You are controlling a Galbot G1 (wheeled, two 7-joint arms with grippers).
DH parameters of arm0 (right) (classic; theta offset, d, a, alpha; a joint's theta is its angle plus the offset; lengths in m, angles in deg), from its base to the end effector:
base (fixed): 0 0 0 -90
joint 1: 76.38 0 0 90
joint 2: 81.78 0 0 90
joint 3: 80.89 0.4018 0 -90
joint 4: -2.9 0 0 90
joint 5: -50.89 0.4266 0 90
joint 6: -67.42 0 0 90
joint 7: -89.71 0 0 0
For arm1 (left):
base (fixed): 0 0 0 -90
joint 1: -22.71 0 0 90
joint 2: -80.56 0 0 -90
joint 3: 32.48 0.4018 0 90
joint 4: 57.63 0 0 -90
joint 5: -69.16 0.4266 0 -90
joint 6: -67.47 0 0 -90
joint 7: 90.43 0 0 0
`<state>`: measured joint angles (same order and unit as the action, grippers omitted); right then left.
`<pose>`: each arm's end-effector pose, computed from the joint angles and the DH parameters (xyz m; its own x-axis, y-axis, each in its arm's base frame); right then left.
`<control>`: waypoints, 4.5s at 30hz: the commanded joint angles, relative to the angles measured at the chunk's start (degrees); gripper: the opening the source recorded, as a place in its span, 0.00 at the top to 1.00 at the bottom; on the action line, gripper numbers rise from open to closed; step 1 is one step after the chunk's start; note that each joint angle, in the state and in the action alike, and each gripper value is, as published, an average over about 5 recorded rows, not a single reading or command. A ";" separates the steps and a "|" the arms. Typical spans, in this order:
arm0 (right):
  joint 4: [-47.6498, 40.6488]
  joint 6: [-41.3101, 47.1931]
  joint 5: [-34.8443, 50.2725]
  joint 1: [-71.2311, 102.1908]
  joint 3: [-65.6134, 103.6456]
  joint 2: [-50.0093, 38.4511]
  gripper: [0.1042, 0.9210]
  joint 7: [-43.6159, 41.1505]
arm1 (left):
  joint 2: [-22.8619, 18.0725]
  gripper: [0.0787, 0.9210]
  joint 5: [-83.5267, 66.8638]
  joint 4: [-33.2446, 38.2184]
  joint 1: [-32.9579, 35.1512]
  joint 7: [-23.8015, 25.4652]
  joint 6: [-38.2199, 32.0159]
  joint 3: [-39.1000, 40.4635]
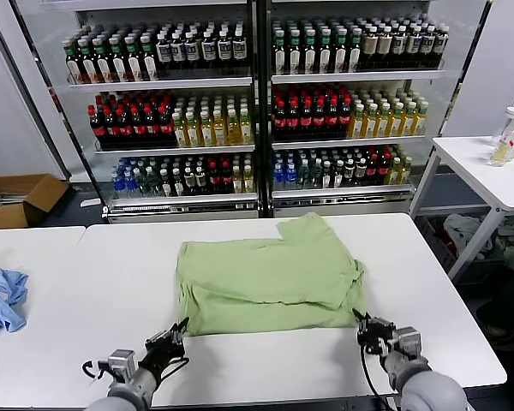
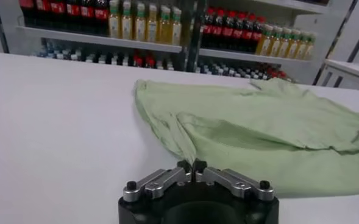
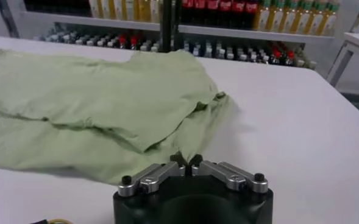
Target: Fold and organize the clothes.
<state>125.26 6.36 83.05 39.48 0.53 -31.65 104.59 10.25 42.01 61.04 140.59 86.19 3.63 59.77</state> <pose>0.2475 -0.0699 -0.3062 -0.8356 -0.1402 0.5311 -0.2320 0.9665 -0.1099 0.2415 0.0526 -0.3433 -0.8647 0.1972 0.4620 0.1360 0.9773 -0.1626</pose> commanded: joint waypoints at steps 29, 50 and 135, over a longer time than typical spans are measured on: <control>9.15 2.65 0.65 3.74 7.97 -3.87 0.47 0.54 | 7.77 0.60 -5.16 10.76 10.55 0.11 2.07 -11.06; -30.65 4.17 11.37 -48.02 -22.51 4.47 0.12 3.16 | 13.82 0.12 -4.43 -19.47 -27.62 -3.25 2.96 8.14; -10.33 1.40 15.85 -26.80 -9.27 1.40 1.00 2.77 | 11.51 0.99 -19.62 -7.60 -14.97 1.44 -5.58 2.67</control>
<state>102.03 7.97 99.48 -0.41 -15.66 -27.04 107.13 21.65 24.64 47.90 118.25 87.78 -1.13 65.66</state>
